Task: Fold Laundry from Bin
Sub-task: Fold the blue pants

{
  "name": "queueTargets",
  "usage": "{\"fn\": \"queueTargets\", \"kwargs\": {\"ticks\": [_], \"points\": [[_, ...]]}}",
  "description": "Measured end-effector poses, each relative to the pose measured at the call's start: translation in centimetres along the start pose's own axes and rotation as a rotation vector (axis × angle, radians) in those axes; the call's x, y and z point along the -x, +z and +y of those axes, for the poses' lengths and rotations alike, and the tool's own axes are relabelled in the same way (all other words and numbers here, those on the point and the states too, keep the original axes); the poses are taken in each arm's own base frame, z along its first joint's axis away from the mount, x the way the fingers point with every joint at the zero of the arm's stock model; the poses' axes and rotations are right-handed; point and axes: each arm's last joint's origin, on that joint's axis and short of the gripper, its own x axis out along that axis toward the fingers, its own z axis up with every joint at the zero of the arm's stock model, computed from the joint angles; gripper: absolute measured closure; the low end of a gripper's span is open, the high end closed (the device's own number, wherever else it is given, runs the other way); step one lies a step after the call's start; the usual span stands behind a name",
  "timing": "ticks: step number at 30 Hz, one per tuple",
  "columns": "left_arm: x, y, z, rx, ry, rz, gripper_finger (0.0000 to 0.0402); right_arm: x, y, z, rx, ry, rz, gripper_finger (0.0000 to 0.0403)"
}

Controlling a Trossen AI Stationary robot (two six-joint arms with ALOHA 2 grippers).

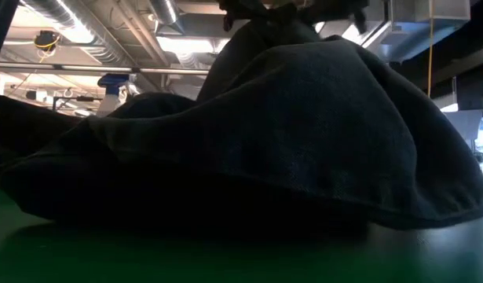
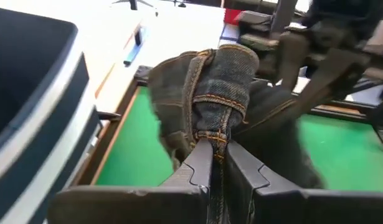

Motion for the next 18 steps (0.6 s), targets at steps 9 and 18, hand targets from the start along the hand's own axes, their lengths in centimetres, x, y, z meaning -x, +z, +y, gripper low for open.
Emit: {"fn": "queueTargets", "kwargs": {"ticks": [9,18], "points": [[-1.6,-1.8,-1.1,-0.002,-0.033,0.068,0.0385,-4.4,1.2,-0.1,0.015,0.049,-0.144,0.0386],[-1.9,-2.1,-1.2,0.001,-0.021,0.074,0.0367,-5.9,1.0,-0.7,0.020,0.068,-0.127,0.0381]]}}
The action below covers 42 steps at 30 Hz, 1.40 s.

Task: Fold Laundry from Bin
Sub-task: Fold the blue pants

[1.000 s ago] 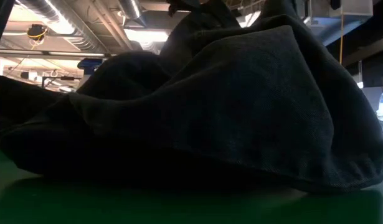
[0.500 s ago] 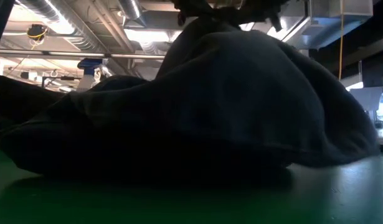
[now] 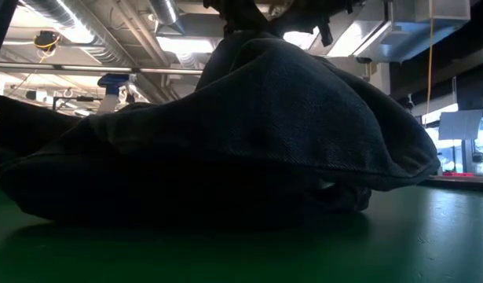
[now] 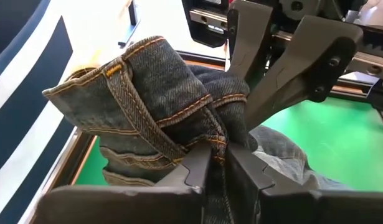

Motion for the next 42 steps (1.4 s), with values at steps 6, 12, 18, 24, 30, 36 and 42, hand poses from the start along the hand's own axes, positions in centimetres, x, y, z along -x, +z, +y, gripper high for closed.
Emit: {"fn": "queueTargets", "kwargs": {"ticks": [6,12,18,24,30,36,42], "points": [[0.00,0.02,-0.06,0.000,-0.022,-0.003,0.0322,-0.06,0.01,0.01,0.007,-0.006,-0.005,0.0383],[0.00,0.06,-0.12,-0.001,-0.032,-0.006,0.0271,-0.06,0.00,0.01,0.032,-0.007,-0.006,0.0383],[-0.08,0.07,-0.41,0.016,-0.015,-0.005,0.0245,-0.11,0.00,-0.04,0.032,-0.020,-0.009,0.0382],[-0.16,0.02,-0.79,0.012,-0.029,0.001,0.0243,-0.15,0.06,-0.21,0.030,-0.033,-0.013,0.0381],[-0.14,0.11,-0.68,0.008,0.033,-0.006,0.0243,-0.14,0.47,-0.06,0.017,-0.009,-0.053,0.0380],[-0.14,0.16,-0.63,-0.018,0.047,-0.010,0.0275,-0.14,0.61,0.03,0.008,0.012,-0.064,0.0380],[-0.08,0.18,-0.64,-0.088,0.100,-0.005,0.0380,-0.14,0.79,0.06,0.007,0.020,-0.081,0.0379]]}}
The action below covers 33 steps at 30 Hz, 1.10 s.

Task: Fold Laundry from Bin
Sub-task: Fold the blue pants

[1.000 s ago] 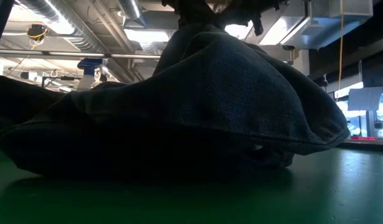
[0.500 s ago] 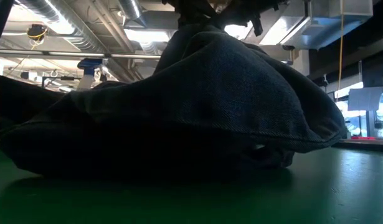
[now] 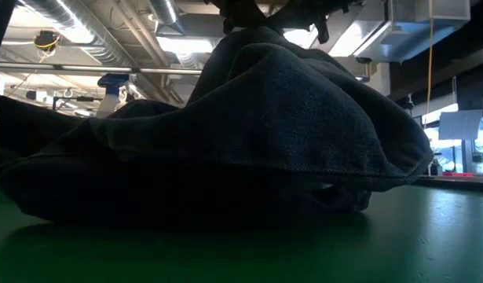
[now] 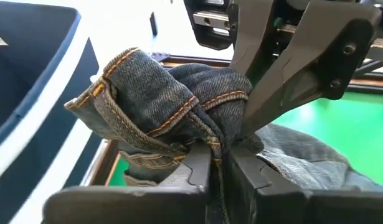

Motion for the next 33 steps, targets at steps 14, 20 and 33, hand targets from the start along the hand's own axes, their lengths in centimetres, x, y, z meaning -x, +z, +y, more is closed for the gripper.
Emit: {"fn": "queueTargets", "kwargs": {"ticks": [14,20,33], "points": [[4.1,1.1,0.2,-0.095,0.048,-0.076,0.0385,6.5,5.0,-0.7,0.192,-0.052,0.263,0.0226],[6.0,2.0,-0.4,-0.142,-0.135,-0.194,0.0385,8.1,5.6,-1.1,0.365,-0.074,0.348,0.0204],[6.3,2.6,-2.9,-0.060,-0.309,-0.234,0.0384,9.6,10.0,-0.3,0.624,0.055,0.174,0.0233]]}}
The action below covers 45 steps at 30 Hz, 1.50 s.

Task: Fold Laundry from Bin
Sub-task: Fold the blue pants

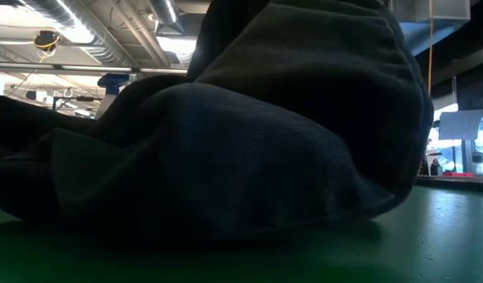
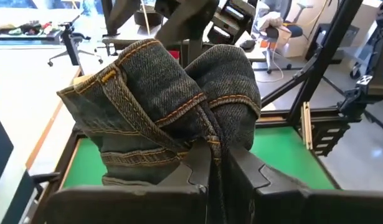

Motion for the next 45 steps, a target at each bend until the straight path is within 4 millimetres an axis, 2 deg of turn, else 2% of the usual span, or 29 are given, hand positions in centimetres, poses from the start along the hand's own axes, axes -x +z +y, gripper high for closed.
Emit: {"fn": "queueTargets", "kwargs": {"ticks": [9,11,13,16,21,24,28,33,37,40,45], "points": [[-0.7,0.7,-1.9,-0.010,-0.038,-0.052,0.0384,-1.5,-1.5,1.2,0.106,0.163,0.141,0.0253],[-0.8,0.7,-2.2,-0.011,-0.038,-0.050,0.0384,-1.6,-1.6,1.3,0.105,0.175,0.151,0.0276],[-0.9,0.7,-2.3,0.000,-0.014,-0.043,0.0383,-1.5,-1.5,1.4,0.099,0.222,0.133,0.0317],[-1.0,0.6,-2.5,0.015,0.016,-0.035,0.0382,-0.2,-0.7,1.0,0.072,0.280,0.102,0.0385],[-1.1,0.6,-3.0,0.011,0.052,-0.029,0.0381,3.6,1.6,-0.8,0.026,0.240,0.010,0.0387],[-1.1,0.8,-3.2,0.003,0.081,-0.046,0.0381,5.0,2.4,-1.5,0.004,0.201,-0.025,0.0396],[-1.1,1.4,-3.4,-0.017,0.105,-0.106,0.0381,5.5,2.4,-1.8,-0.029,0.157,0.008,0.0379],[-0.5,3.2,-3.6,-0.061,0.108,-0.285,0.0381,5.2,2.4,-1.8,-0.120,0.154,0.026,0.0353],[0.2,4.6,-3.7,-0.095,0.113,-0.428,0.0381,5.2,2.2,-1.7,-0.153,0.157,0.045,0.0301],[1.3,5.6,-3.9,-0.122,0.110,-0.533,0.0381,6.4,2.8,-2.2,-0.164,0.148,0.010,0.0251],[4.3,7.1,-4.4,-0.153,0.076,-0.664,0.0381,10.0,4.5,-3.9,-0.179,0.090,-0.090,0.0184]]}}
